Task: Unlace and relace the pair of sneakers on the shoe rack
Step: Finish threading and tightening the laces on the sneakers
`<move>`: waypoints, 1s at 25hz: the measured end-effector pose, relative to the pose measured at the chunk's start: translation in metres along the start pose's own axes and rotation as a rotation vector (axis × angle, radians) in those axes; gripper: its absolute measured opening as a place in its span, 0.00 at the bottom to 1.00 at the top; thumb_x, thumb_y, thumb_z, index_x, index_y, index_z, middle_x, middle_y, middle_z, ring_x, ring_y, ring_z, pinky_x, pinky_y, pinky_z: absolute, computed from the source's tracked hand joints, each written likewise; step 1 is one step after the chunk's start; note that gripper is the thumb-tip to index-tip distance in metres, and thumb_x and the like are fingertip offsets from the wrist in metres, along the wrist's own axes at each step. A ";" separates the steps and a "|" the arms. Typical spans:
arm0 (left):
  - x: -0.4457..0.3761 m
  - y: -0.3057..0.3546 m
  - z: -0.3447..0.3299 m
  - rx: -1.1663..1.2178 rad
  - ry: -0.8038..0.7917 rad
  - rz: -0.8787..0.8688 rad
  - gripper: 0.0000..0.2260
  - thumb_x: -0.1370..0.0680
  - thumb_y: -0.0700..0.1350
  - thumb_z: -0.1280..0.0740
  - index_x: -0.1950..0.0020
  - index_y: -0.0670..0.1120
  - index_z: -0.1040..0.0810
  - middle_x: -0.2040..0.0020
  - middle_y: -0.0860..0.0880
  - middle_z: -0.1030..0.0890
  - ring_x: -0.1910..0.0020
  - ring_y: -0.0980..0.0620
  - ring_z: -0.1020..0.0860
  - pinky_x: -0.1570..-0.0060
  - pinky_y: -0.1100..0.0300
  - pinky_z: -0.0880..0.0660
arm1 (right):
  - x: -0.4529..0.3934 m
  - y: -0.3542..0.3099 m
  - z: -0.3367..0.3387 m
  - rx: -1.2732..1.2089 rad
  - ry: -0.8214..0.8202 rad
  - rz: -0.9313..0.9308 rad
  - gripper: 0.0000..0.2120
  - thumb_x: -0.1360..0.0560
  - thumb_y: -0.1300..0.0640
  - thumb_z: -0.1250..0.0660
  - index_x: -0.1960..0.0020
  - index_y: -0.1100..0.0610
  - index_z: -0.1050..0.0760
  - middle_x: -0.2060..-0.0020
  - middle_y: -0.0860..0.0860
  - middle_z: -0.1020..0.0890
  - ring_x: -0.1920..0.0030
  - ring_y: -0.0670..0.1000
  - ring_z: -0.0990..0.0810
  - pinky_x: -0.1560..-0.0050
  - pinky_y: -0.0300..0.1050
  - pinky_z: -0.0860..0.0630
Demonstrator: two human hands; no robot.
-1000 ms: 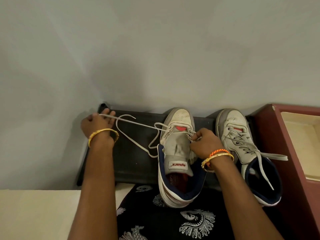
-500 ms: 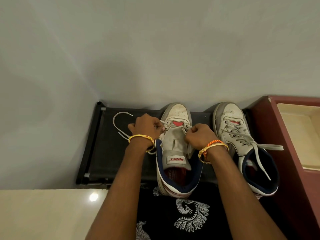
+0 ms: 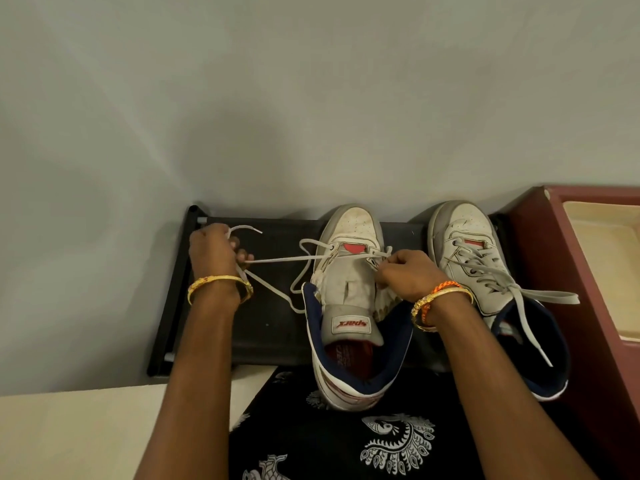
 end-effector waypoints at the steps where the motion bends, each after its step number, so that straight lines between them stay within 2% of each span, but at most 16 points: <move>1: 0.002 -0.001 -0.006 -0.220 -0.067 -0.135 0.06 0.20 0.43 0.41 0.56 0.48 0.28 0.66 0.51 0.30 0.69 0.55 0.31 0.64 0.59 0.29 | 0.002 -0.002 0.000 -0.006 -0.013 -0.002 0.01 0.26 0.63 0.36 0.57 0.60 0.26 0.68 0.50 0.27 0.69 0.46 0.31 0.73 0.36 0.34; 3: 0.012 -0.011 -0.025 -0.641 -0.313 -0.408 0.03 0.23 0.50 0.37 0.52 0.54 0.24 0.57 0.52 0.24 0.58 0.56 0.26 0.55 0.57 0.26 | 0.004 -0.004 0.000 -0.030 -0.036 -0.008 0.03 0.27 0.65 0.36 0.59 0.60 0.28 0.69 0.50 0.29 0.70 0.46 0.33 0.79 0.32 0.34; 5: 0.016 -0.032 -0.043 -0.956 -0.541 -0.508 0.07 0.30 0.61 0.34 0.54 0.64 0.21 0.48 0.51 0.21 0.46 0.49 0.25 0.43 0.45 0.28 | 0.004 -0.006 0.000 -0.035 -0.042 -0.013 0.02 0.28 0.66 0.36 0.56 0.61 0.28 0.69 0.51 0.30 0.70 0.47 0.33 0.81 0.30 0.36; 6: 0.018 -0.036 -0.049 -1.046 -0.578 -0.504 0.08 0.31 0.62 0.33 0.54 0.64 0.20 0.46 0.51 0.21 0.42 0.47 0.26 0.40 0.41 0.31 | 0.005 -0.007 0.000 -0.030 -0.046 -0.014 0.03 0.28 0.66 0.36 0.56 0.61 0.27 0.69 0.51 0.30 0.70 0.46 0.33 0.79 0.32 0.35; 10: 0.015 -0.035 -0.063 -1.089 -0.505 -0.500 0.07 0.27 0.50 0.29 0.52 0.49 0.17 0.46 0.49 0.21 0.39 0.46 0.28 0.38 0.42 0.35 | 0.004 -0.007 -0.001 -0.024 -0.049 -0.023 0.03 0.28 0.66 0.36 0.55 0.61 0.28 0.69 0.50 0.30 0.69 0.46 0.33 0.74 0.36 0.36; 12: 0.020 -0.032 -0.062 -1.105 -0.495 -0.520 0.05 0.26 0.48 0.30 0.55 0.48 0.18 0.47 0.50 0.24 0.41 0.49 0.29 0.38 0.43 0.36 | 0.003 -0.006 -0.001 -0.026 -0.049 -0.021 0.03 0.29 0.66 0.35 0.55 0.61 0.27 0.68 0.51 0.30 0.69 0.46 0.33 0.71 0.37 0.36; 14: 0.018 -0.026 -0.055 -1.089 -0.411 -0.533 0.03 0.25 0.47 0.31 0.57 0.49 0.20 0.43 0.51 0.28 0.41 0.50 0.30 0.37 0.44 0.38 | 0.002 -0.005 0.000 -0.030 -0.042 -0.022 0.03 0.29 0.65 0.35 0.55 0.61 0.26 0.68 0.51 0.29 0.68 0.47 0.32 0.70 0.38 0.35; 16: 0.013 -0.017 -0.041 -0.988 -0.269 -0.511 0.03 0.24 0.45 0.33 0.57 0.51 0.23 0.40 0.49 0.29 0.41 0.49 0.29 0.35 0.43 0.40 | 0.002 -0.005 0.000 -0.025 -0.040 -0.020 0.03 0.28 0.65 0.35 0.55 0.61 0.26 0.68 0.51 0.29 0.68 0.46 0.32 0.70 0.37 0.35; 18: 0.004 -0.009 -0.024 -0.795 -0.109 -0.445 0.05 0.22 0.43 0.36 0.57 0.51 0.25 0.44 0.48 0.27 0.46 0.50 0.27 0.35 0.43 0.36 | 0.001 -0.004 0.001 -0.016 -0.039 -0.019 0.03 0.28 0.65 0.35 0.55 0.62 0.26 0.67 0.52 0.28 0.68 0.46 0.33 0.71 0.37 0.36; 20: -0.004 -0.005 -0.007 -0.530 0.004 -0.319 0.06 0.20 0.41 0.40 0.47 0.46 0.24 0.47 0.48 0.25 0.48 0.52 0.26 0.39 0.50 0.30 | -0.001 -0.002 0.001 -0.013 -0.031 -0.025 0.07 0.29 0.66 0.35 0.52 0.65 0.23 0.63 0.54 0.27 0.67 0.47 0.32 0.68 0.38 0.35; 22: -0.008 -0.005 0.003 -0.184 0.039 -0.132 0.11 0.19 0.39 0.43 0.38 0.42 0.28 0.45 0.47 0.23 0.46 0.52 0.23 0.44 0.57 0.28 | -0.003 -0.002 0.001 -0.013 -0.033 -0.040 0.11 0.30 0.66 0.35 0.48 0.68 0.23 0.63 0.54 0.26 0.66 0.47 0.32 0.67 0.39 0.35; 25: -0.011 -0.009 0.007 0.354 0.019 0.133 0.15 0.18 0.39 0.48 0.32 0.41 0.32 0.48 0.47 0.23 0.53 0.51 0.22 0.49 0.55 0.25 | -0.002 -0.002 0.001 -0.008 -0.048 -0.048 0.12 0.29 0.66 0.35 0.46 0.68 0.23 0.66 0.51 0.27 0.66 0.46 0.32 0.67 0.38 0.35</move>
Point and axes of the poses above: each hand's wrist, its own x-axis away from the middle knuckle, its own z-axis out of the back of the hand, y = z × x, the point moved 4 cm from there along -x, towards the middle knuckle
